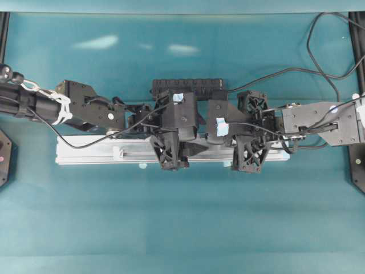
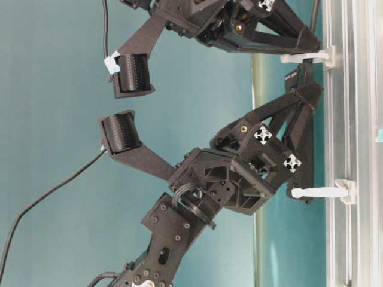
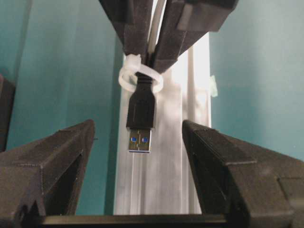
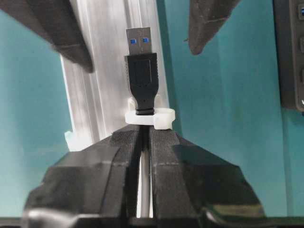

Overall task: Pass the USB cable through three rings with both arms.
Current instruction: 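Grasp the plug tip beyond the ring with the left gripper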

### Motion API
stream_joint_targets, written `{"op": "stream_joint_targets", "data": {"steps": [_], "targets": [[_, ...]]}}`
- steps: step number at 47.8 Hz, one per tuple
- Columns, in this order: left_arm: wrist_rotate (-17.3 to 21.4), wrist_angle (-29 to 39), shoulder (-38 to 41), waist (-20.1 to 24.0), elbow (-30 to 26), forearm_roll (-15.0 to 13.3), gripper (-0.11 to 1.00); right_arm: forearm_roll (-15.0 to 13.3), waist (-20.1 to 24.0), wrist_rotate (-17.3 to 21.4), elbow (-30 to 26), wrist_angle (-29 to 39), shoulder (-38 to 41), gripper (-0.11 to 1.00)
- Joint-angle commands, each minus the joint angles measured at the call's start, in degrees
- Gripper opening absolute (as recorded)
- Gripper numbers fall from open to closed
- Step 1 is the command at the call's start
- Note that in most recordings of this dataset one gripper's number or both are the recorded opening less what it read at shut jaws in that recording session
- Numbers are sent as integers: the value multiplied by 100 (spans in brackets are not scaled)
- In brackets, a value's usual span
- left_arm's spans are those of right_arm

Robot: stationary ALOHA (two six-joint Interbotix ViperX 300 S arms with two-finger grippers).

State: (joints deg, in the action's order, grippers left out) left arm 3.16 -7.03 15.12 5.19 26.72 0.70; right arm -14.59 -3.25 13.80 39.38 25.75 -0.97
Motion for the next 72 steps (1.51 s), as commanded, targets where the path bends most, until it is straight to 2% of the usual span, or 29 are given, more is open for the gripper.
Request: {"op": "stream_joint_targets", "data": {"steps": [1, 15, 21, 27, 37, 62, 72], "targets": [[-9, -18, -26, 18, -79, 9, 76, -9, -9, 44, -26, -44, -88, -9], [-18, -9, 53, 18, -105, 9, 76, 0, -9, 44, -26, -70, -88, -9], [-26, -9, 70, 18, -167, 9, 71, -9, -9, 44, -26, -70, -97, -9], [-26, -18, 70, 18, -176, 9, 59, -9, -9, 44, -26, -70, -88, -9], [9, -9, 79, -18, -176, 9, 24, -9, -9, 44, -26, -62, -97, -9], [26, -9, 44, -26, -185, 9, 24, 0, -9, 53, -18, -123, -88, -7], [53, 26, 0, -26, -167, 9, 24, -9, 9, 79, -9, 0, -88, 2]]}}
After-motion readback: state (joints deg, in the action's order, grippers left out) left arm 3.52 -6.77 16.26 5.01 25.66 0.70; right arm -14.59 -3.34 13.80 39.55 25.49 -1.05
